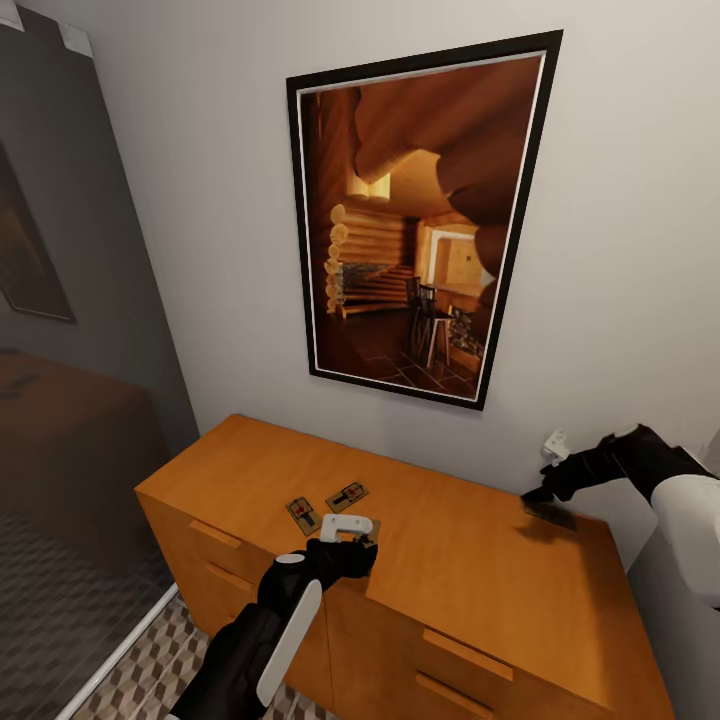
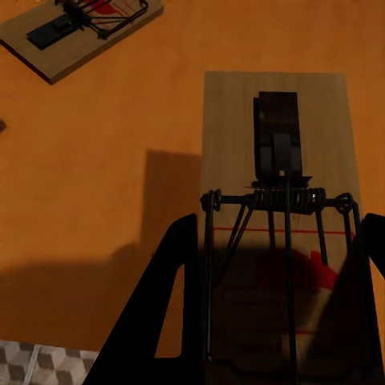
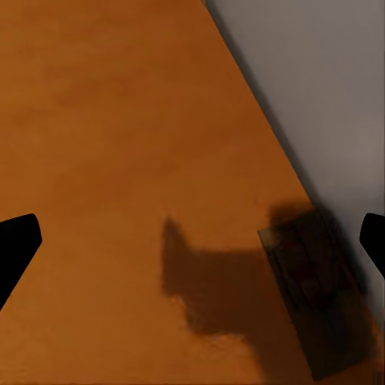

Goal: Take the four mousetraps from the cabinet in the bathroom and place them on the bathroom floor. Make sure all four end up on the same floor surface, and ensure that at least two of them are either under or directly next to the same bathroom sink.

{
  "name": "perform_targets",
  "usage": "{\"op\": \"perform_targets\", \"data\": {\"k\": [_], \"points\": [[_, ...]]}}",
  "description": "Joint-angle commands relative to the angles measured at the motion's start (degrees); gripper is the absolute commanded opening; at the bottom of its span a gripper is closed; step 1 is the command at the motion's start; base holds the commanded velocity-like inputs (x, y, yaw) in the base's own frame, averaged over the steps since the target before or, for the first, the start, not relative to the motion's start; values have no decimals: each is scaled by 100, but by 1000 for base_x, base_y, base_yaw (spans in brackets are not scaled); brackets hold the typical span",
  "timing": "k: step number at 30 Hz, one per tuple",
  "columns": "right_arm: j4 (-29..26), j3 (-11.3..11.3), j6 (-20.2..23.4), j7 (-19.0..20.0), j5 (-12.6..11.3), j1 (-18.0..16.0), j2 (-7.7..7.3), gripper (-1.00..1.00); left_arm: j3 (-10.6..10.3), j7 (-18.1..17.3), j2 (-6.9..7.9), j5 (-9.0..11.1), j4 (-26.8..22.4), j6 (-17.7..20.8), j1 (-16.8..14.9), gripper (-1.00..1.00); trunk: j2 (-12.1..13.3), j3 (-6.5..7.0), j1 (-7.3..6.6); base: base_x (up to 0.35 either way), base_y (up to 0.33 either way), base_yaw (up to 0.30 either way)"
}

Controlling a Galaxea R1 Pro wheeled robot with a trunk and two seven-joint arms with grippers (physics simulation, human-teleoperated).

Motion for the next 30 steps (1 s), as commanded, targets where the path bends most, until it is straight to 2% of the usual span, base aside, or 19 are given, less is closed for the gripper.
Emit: {"op": "perform_targets", "data": {"k": [1, 4, 11, 30], "points": [[-4, -47, 60, 41, 19, -6, 37, 100, -9, 50, 0, 26, -7, 23, -5, -100, -14, -14, 4, 0, 0, 0], [-1, -47, 62, 65, 10, -6, 98, 100, -17, 46, 0, -26, -7, 17, -5, -100, -14, -14, 4, 0, 0, 0], [0, -47, 57, 67, 50, -6, 110, 100, -20, 48, 0, -51, -7, 12, -5, -100, -14, -14, 4, 0, 0, 0], [66, -48, 80, -345, 125, -6, 110, 100, 7, 39, 0, -49, -9, 1, -5, -100, -14, -14, 4, 0, 0, 0]]}}
